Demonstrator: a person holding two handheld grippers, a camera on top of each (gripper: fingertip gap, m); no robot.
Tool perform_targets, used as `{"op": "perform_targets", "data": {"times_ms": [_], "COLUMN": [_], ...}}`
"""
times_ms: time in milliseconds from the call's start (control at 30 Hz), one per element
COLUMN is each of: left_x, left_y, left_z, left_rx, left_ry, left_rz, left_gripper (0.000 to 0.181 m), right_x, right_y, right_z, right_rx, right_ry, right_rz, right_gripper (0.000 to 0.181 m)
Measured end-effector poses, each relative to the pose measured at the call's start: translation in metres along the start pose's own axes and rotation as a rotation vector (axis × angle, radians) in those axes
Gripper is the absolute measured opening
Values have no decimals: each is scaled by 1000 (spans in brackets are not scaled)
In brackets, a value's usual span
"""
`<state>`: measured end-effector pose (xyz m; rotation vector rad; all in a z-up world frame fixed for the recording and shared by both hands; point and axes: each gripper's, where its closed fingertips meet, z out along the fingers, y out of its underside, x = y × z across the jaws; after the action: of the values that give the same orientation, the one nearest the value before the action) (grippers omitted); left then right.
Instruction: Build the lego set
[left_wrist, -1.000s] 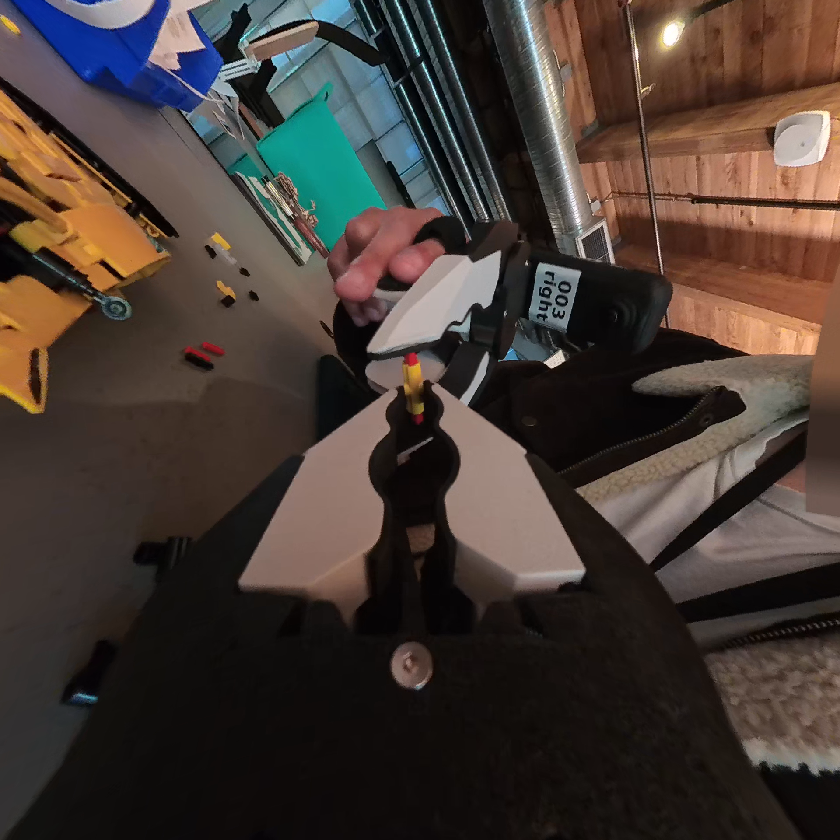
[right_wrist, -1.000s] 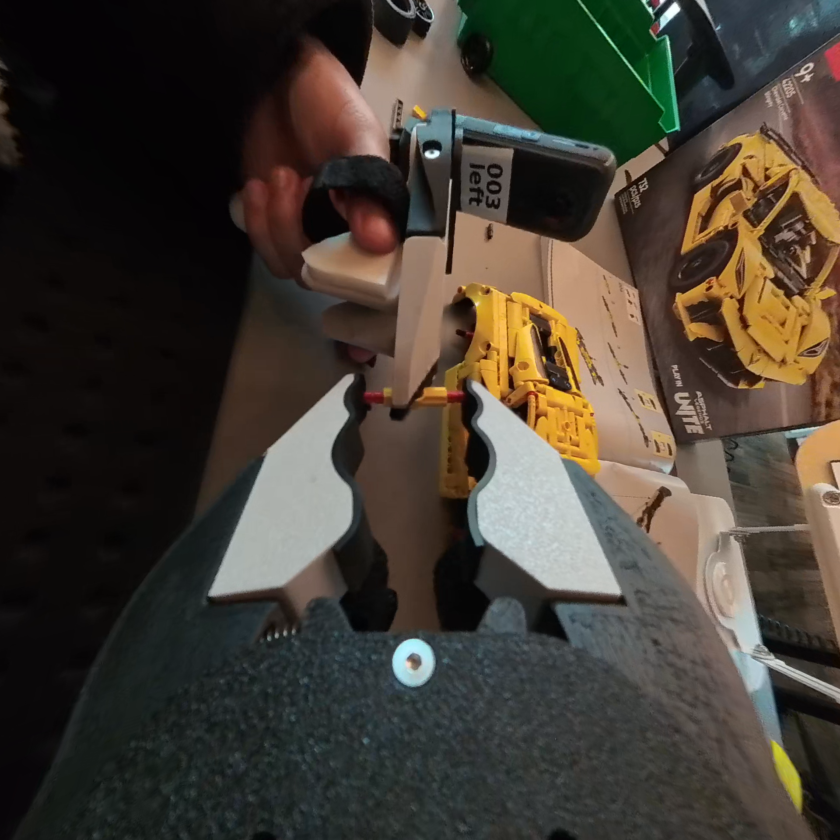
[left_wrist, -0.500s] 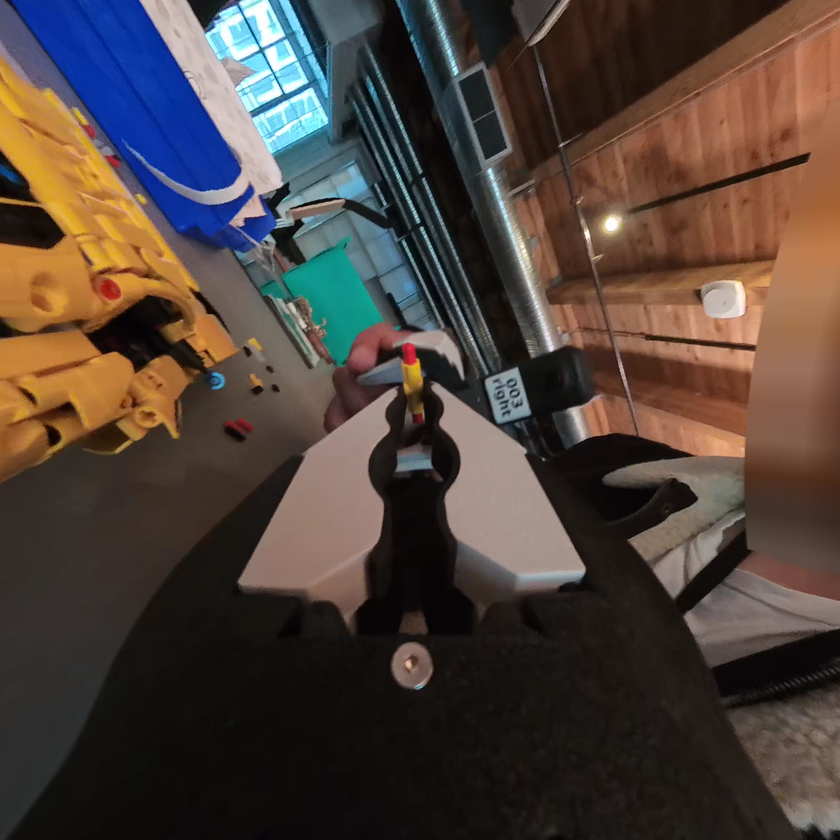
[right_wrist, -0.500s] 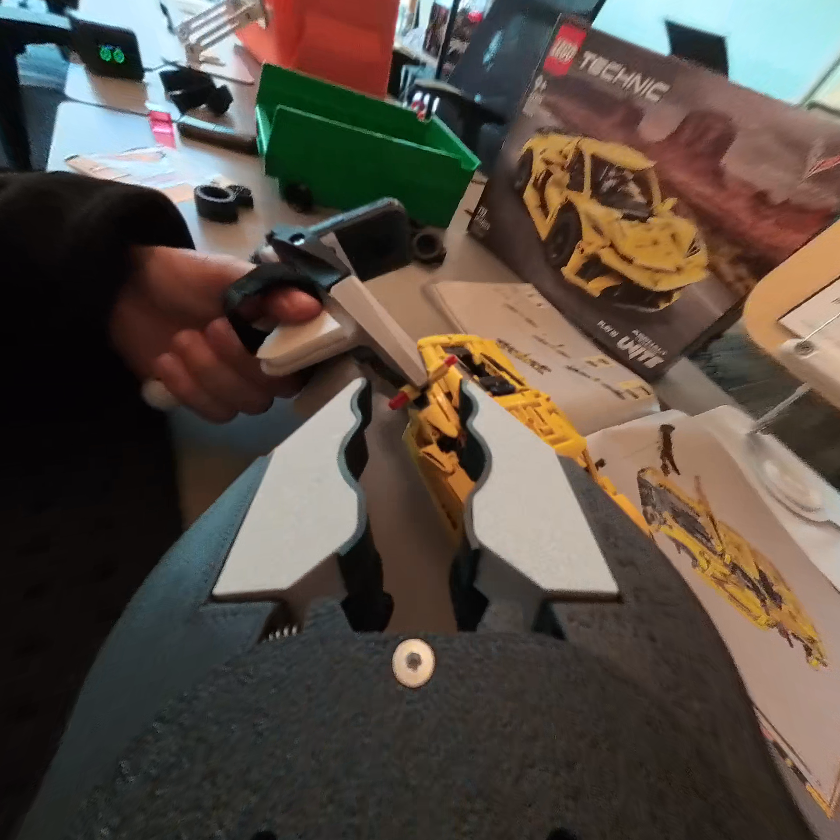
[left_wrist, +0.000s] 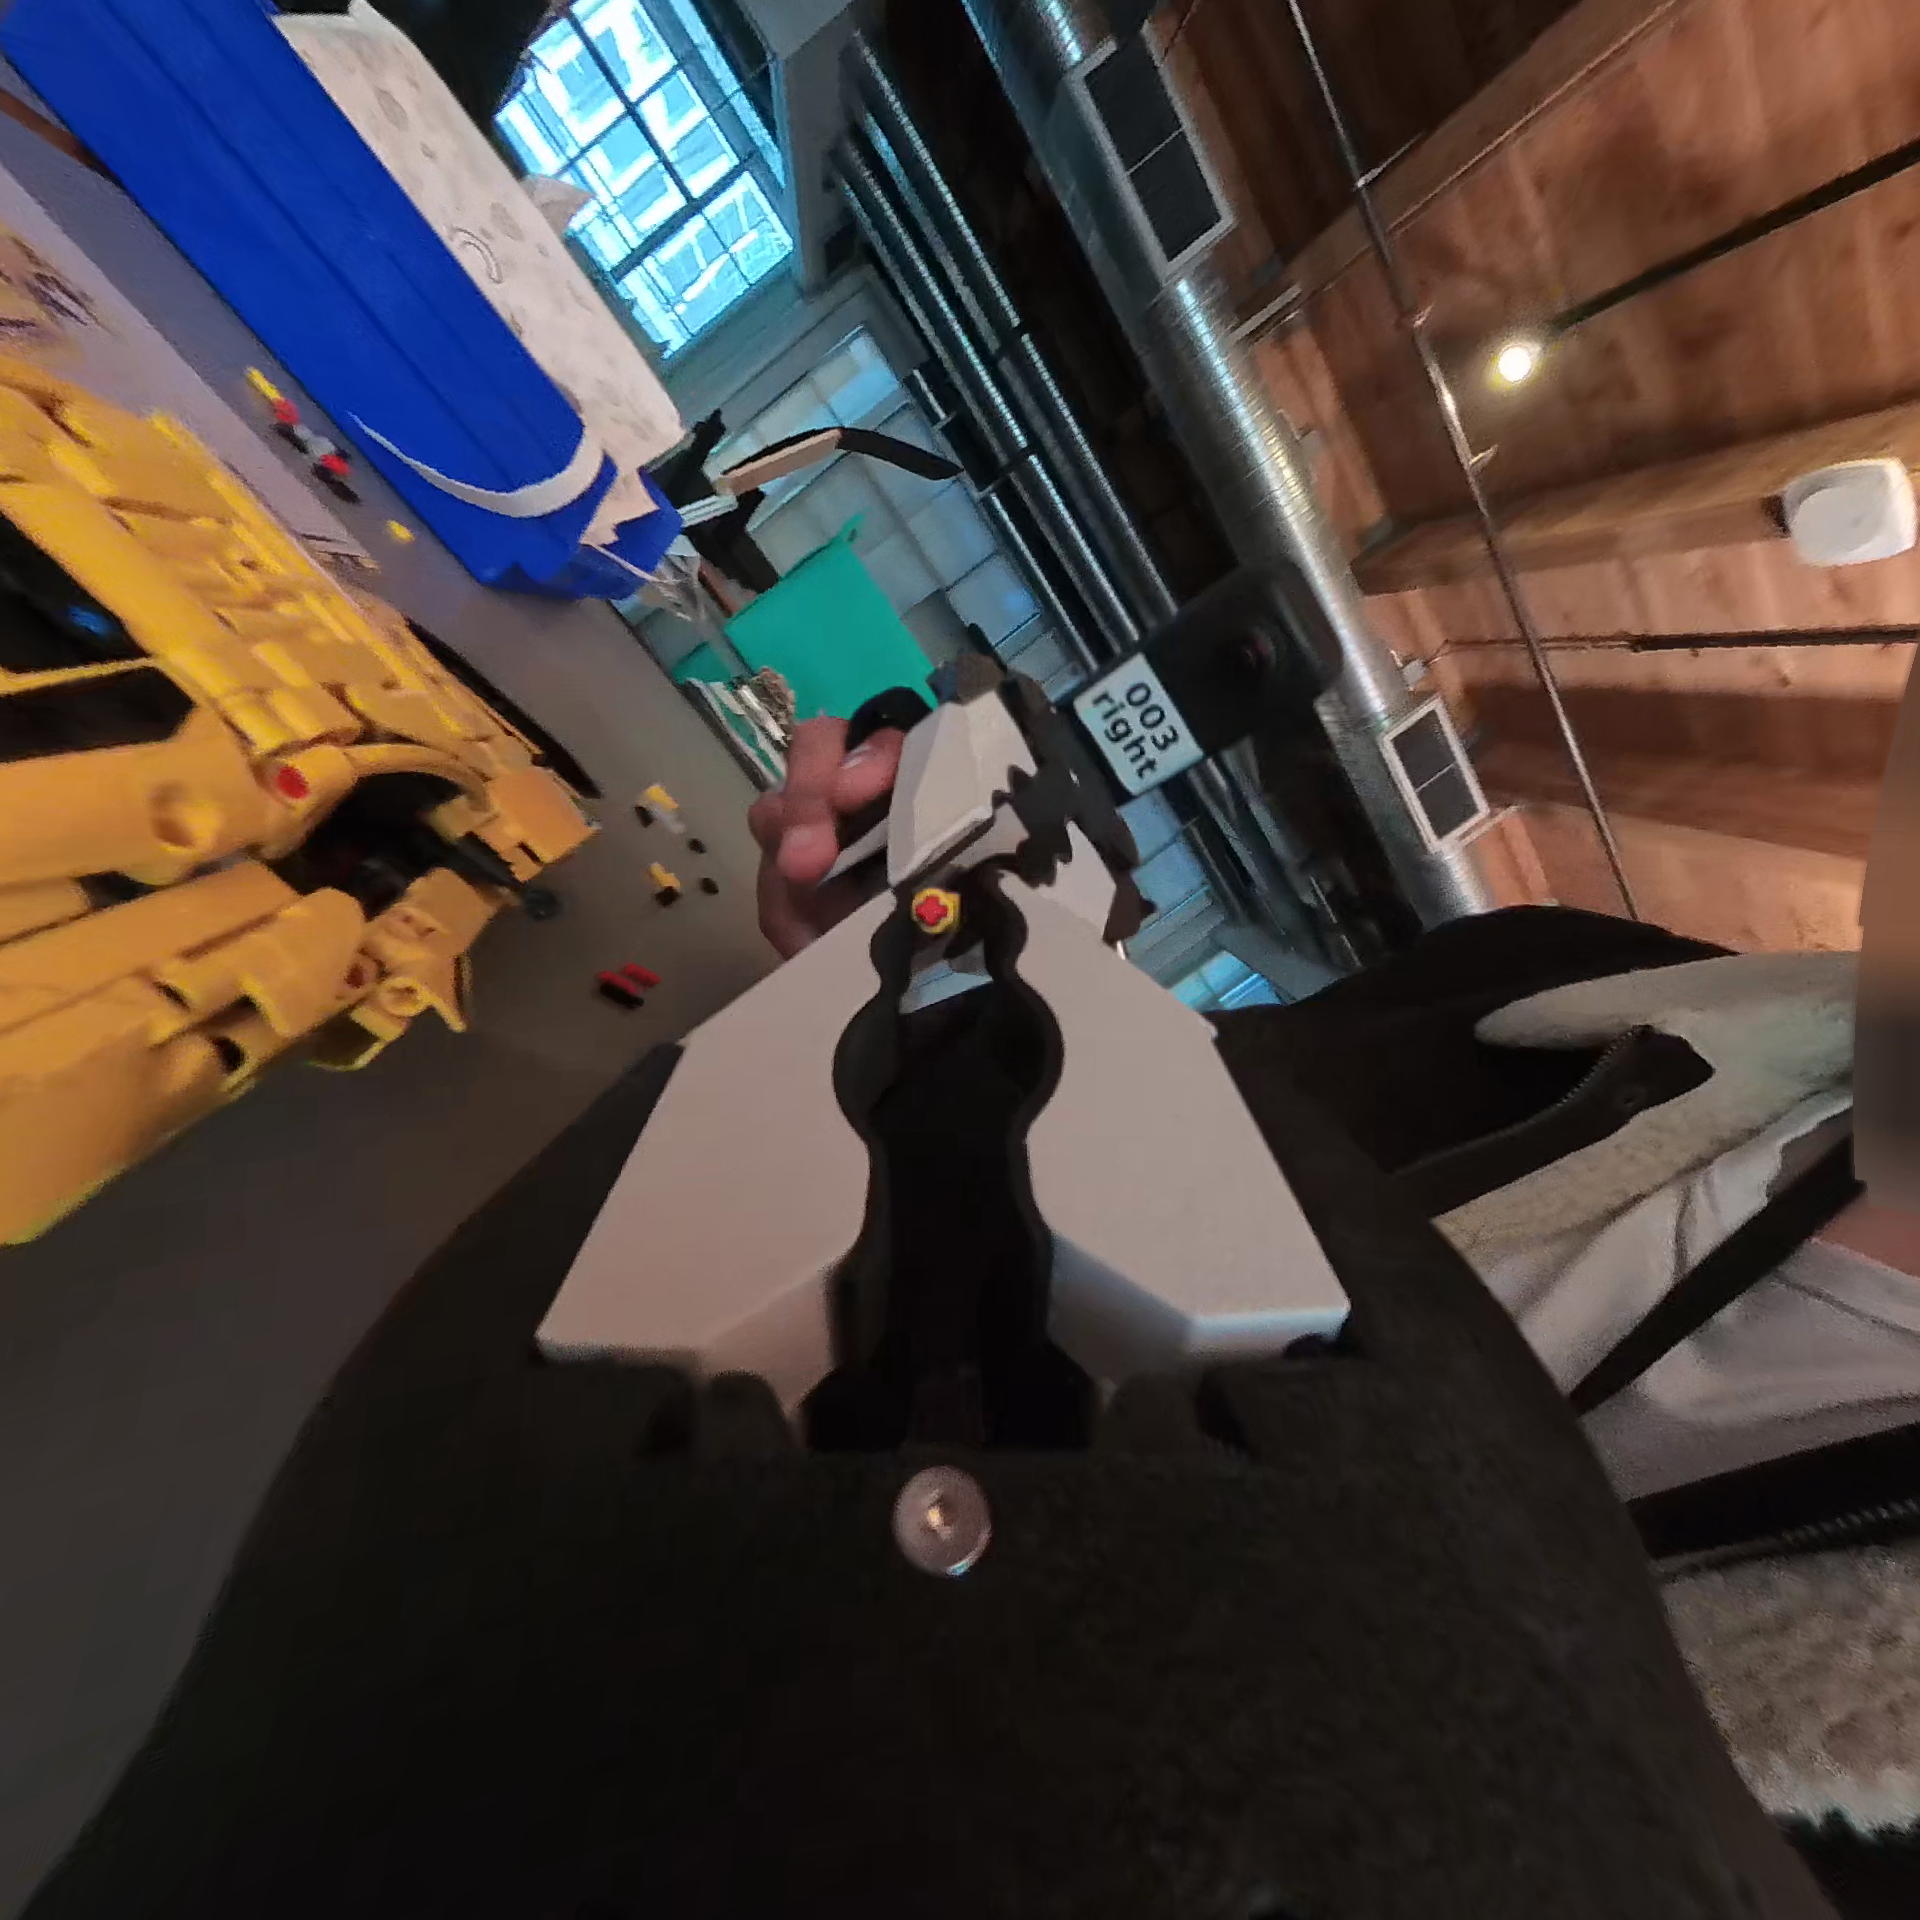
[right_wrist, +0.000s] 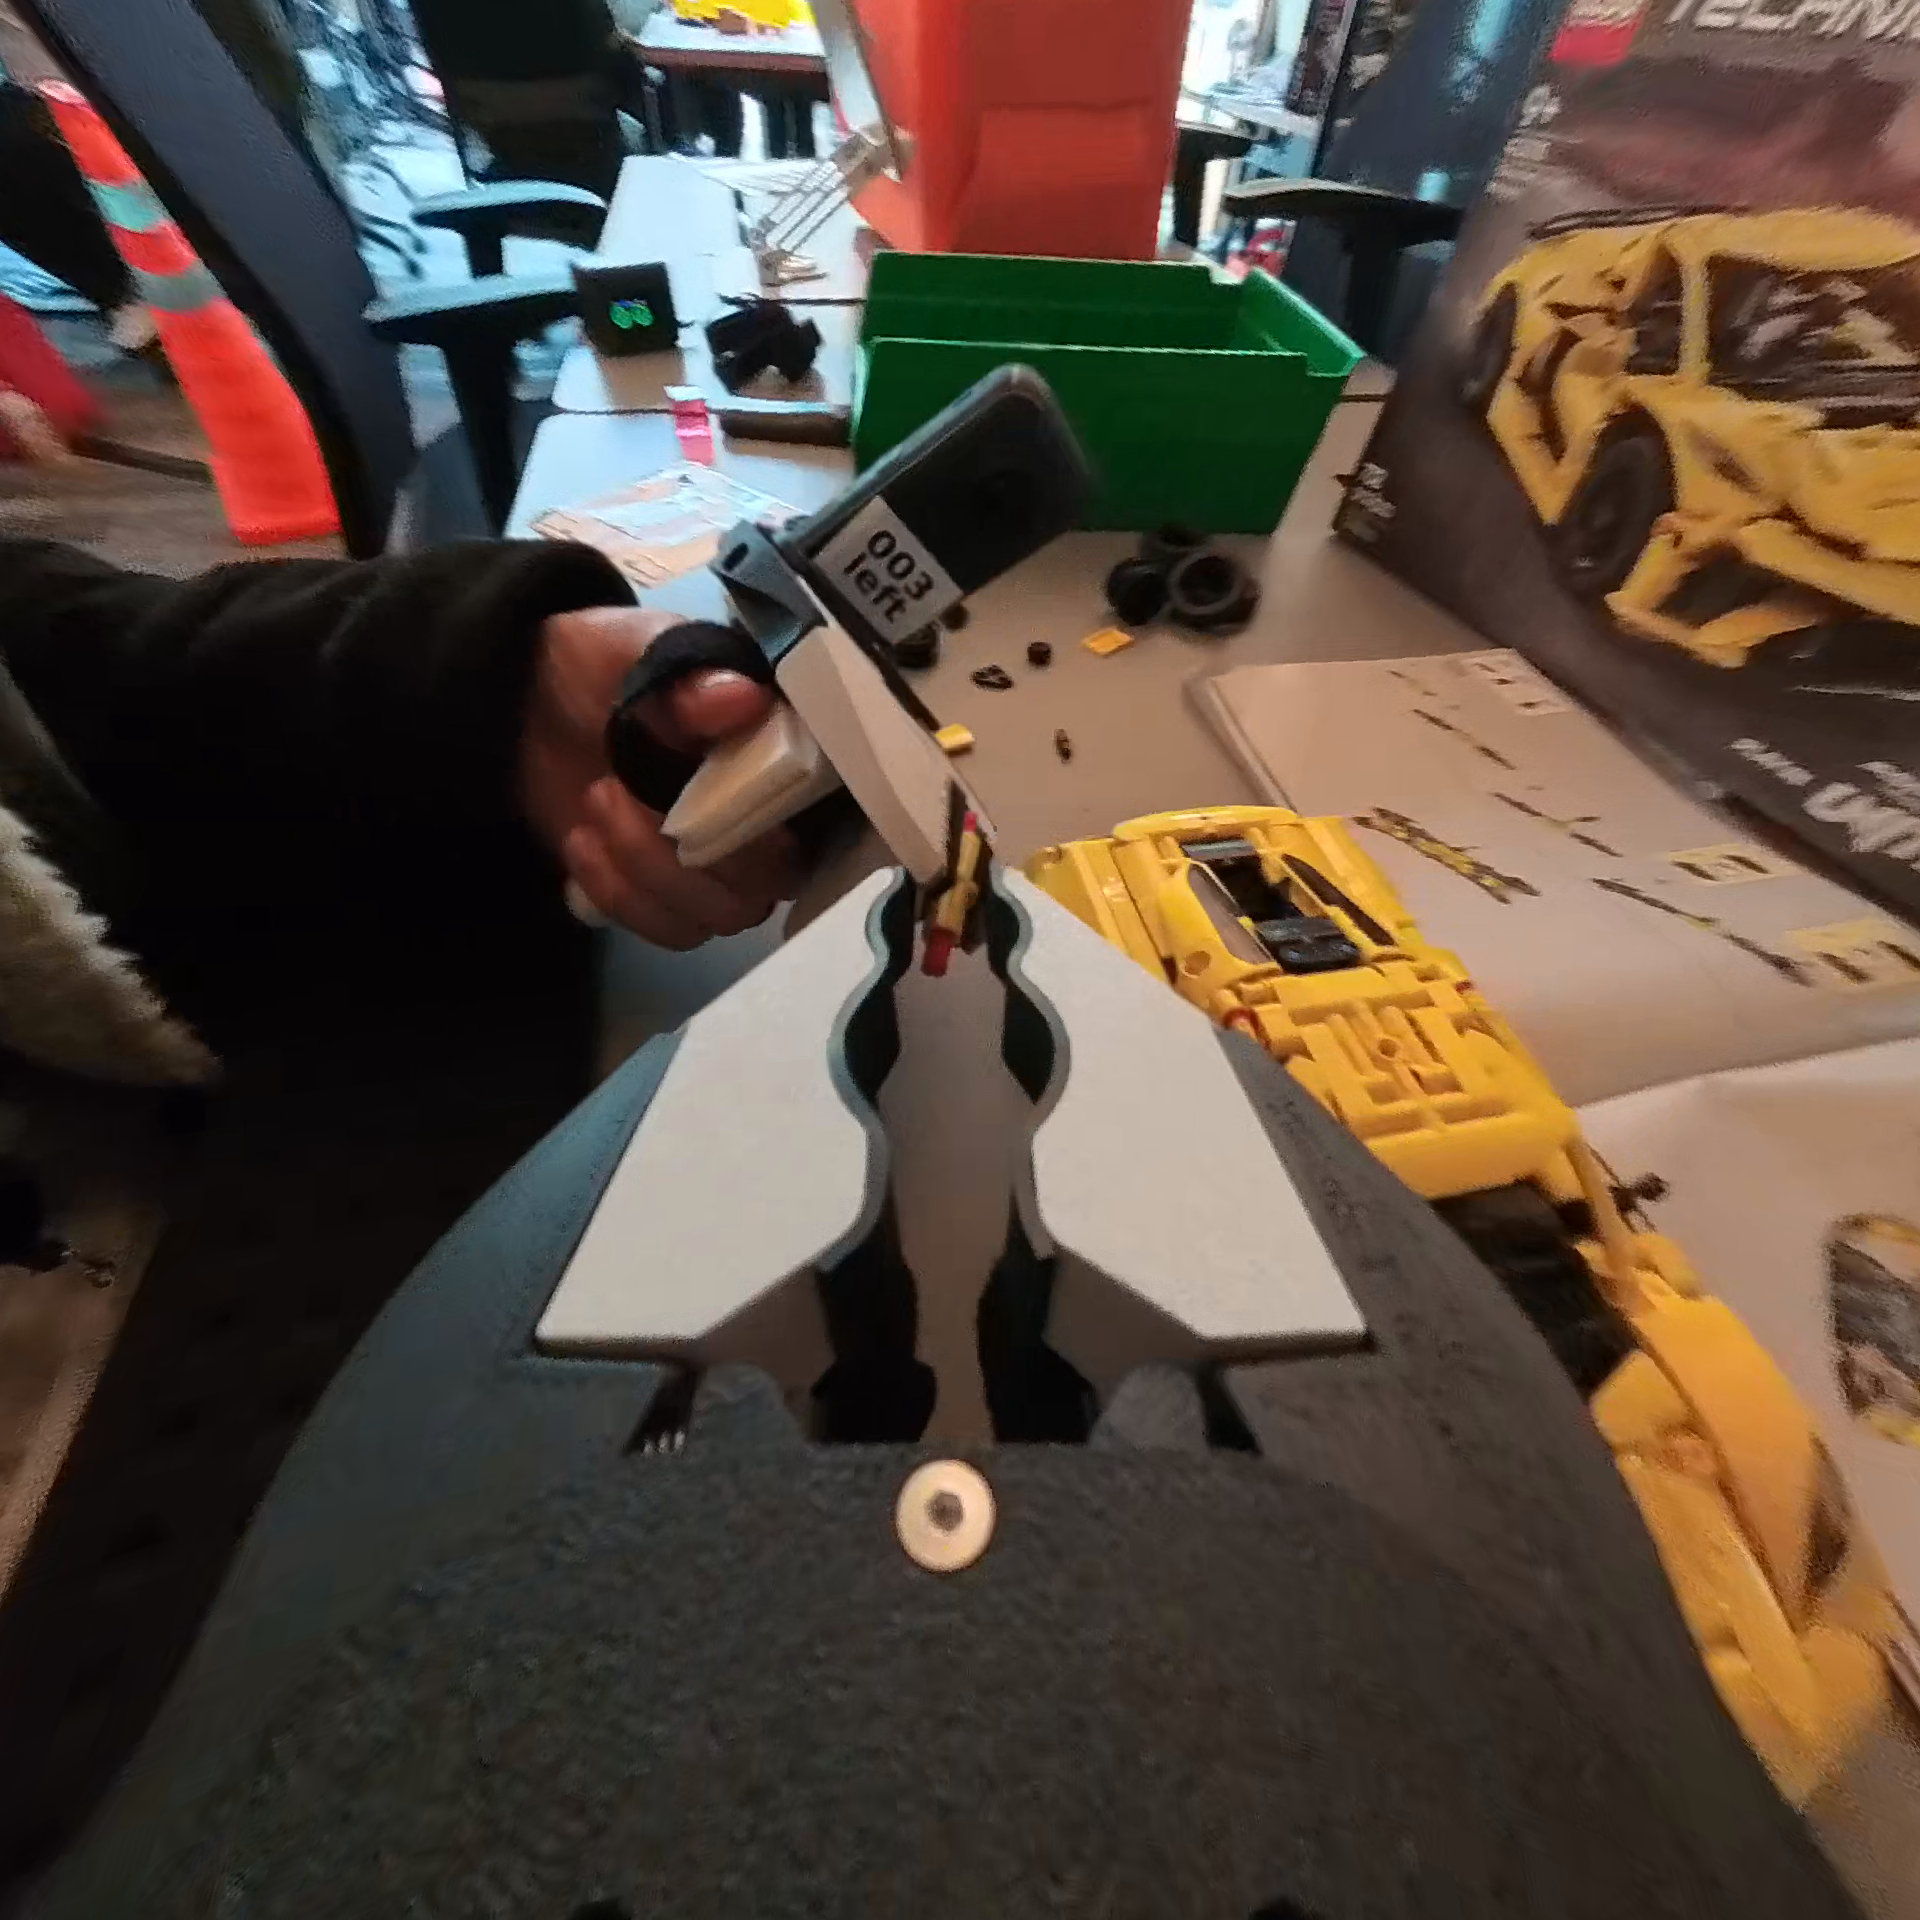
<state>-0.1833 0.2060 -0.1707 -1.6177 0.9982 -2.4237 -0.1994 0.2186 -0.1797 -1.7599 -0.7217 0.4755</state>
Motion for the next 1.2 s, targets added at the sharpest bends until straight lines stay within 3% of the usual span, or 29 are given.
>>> {"op": "perform_targets", "data": {"times_ms": [133,233,433,533,867,933,1033,1200], "left_x": [-4,-1,-7,-10,-10,-8,-3,6], "left_y": [-1,-6,-8,-9,-6,-7,-20,-11], "left_z": [-11,-15,-16,-17,-14,-14,-20,-18], "left_rx": [9,60,97,109,92,88,129,35], "left_ry": [24,106,125,120,123,100,34,-38], "left_rz": [-103,-210,-284,-299,-291,-216,-56,187], "left_gripper": [8,7,7,7,7,8,30,30], "right_x": [-1,3,5,8,5,6,15,7], "right_y": [2,11,12,4,6,6,4,0], "right_z": [10,12,12,8,8,7,-1,-13], "right_rx": [67,97,107,144,142,149,187,220], "right_ry": [-69,-10,78,133,103,62,-57,-427], "right_rz": [-2,-34,-109,-157,-156,-86,157,610], "right_gripper": [12,12,19,15,7,7,7,7]}}
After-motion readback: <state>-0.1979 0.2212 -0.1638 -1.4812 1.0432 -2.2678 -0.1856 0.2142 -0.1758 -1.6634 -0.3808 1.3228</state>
